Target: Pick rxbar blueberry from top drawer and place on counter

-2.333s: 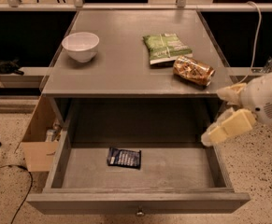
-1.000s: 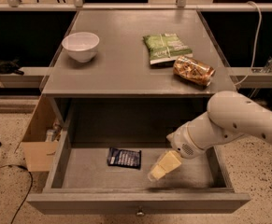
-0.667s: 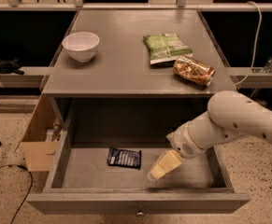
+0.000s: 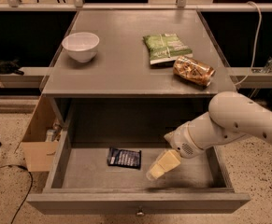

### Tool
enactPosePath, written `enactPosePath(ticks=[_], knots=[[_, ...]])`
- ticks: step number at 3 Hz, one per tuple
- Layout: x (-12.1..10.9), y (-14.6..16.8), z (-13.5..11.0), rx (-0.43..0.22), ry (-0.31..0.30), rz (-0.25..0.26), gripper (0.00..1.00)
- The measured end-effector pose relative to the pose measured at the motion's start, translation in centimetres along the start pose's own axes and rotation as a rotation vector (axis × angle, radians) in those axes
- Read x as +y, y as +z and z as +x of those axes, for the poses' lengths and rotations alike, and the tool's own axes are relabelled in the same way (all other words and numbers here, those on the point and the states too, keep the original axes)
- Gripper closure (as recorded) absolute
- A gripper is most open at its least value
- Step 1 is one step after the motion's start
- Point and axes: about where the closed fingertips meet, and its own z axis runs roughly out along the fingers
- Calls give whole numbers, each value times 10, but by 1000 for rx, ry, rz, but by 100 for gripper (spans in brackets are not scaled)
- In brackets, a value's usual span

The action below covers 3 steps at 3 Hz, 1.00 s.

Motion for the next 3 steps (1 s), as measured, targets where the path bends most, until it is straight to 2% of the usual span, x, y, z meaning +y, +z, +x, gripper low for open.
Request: enactPosePath(ticks=[1,2,3], knots=[[-6,10,-19,-87,14,32,0],[-6,10,-19,-87,14,32,0],[-10,20,-16,-122,32,58,0]])
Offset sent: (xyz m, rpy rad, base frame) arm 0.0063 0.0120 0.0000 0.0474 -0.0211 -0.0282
